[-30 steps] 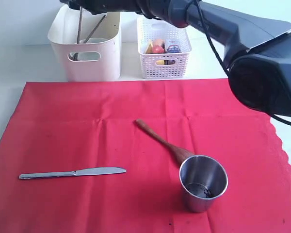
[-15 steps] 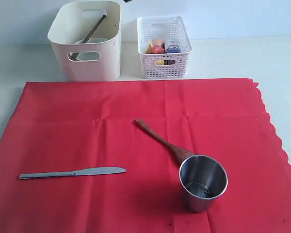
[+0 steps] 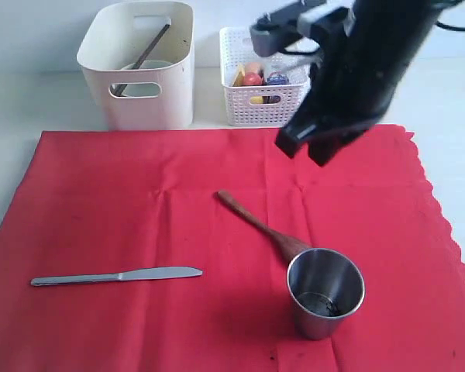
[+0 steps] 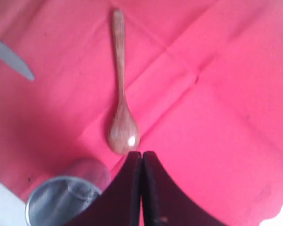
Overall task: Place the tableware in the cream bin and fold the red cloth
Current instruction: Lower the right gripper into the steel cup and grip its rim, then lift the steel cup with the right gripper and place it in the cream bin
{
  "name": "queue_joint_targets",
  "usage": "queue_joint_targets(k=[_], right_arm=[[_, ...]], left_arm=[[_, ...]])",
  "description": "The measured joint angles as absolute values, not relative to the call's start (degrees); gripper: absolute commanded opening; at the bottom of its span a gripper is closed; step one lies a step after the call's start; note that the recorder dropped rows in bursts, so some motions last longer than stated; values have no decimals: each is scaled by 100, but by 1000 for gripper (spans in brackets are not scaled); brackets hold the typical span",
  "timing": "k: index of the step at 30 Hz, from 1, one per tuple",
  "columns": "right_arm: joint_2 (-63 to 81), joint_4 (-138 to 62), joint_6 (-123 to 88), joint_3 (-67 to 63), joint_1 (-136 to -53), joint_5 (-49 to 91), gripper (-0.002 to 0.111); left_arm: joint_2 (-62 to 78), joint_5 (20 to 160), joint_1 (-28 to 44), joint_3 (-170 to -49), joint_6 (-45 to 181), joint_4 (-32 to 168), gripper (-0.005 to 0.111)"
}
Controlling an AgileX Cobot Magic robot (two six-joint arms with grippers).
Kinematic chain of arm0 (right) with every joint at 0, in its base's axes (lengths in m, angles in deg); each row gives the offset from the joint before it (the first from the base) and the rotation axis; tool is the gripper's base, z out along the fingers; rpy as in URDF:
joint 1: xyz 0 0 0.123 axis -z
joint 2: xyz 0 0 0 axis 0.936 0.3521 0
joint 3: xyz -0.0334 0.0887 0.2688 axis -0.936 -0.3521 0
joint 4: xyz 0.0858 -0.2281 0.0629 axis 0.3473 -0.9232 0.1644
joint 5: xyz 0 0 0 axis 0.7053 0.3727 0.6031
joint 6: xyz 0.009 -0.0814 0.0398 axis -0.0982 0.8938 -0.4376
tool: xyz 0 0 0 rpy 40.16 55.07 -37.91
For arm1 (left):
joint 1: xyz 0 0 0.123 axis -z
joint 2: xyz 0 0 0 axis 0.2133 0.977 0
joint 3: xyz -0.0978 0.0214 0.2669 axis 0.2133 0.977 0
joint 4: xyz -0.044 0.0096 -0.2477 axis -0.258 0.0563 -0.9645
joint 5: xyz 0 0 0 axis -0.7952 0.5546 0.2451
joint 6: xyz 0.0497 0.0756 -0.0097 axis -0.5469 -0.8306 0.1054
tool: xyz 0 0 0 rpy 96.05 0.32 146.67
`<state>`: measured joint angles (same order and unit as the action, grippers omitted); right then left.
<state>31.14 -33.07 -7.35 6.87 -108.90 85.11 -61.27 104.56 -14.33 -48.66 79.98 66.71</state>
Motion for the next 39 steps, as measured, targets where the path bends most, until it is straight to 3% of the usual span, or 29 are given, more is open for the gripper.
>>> queue_joint_targets(k=[4, 13, 20, 25, 29, 31, 35, 39], right_arm=[[2632, -3307, -1141, -238, -10890, 8532, 9], [2040, -3059, -1299, -1388, -10890, 8098, 59], [2217, -1766, -79, -1751, -10890, 7389, 65], [2538, -2109, -39, -1803, -10890, 7136, 65], [2793, -2414, -246, -1803, -10890, 7008, 60], [2944, -2414, -244, -1803, -10890, 6929, 45], [3109, -2414, -258, -1812, -10890, 7043, 1], [2862, -2425, -275, -1812, -10890, 7085, 0]], left_arm=[[-6127, 10456, -1433, -4866, 7998, 6671, 1], [-6127, 10456, -1433, -4866, 7998, 6671, 1], [-6127, 10456, -1433, -4866, 7998, 6671, 1], [-6127, 10456, -1433, -4866, 7998, 6671, 1], [-6127, 10456, -1433, -4866, 7998, 6671, 1], [-6127, 10456, -1433, -4866, 7998, 6671, 1], [-6127, 10456, -1433, -4866, 7998, 6671, 1], [-6127, 10456, -1433, -4866, 7998, 6671, 1]])
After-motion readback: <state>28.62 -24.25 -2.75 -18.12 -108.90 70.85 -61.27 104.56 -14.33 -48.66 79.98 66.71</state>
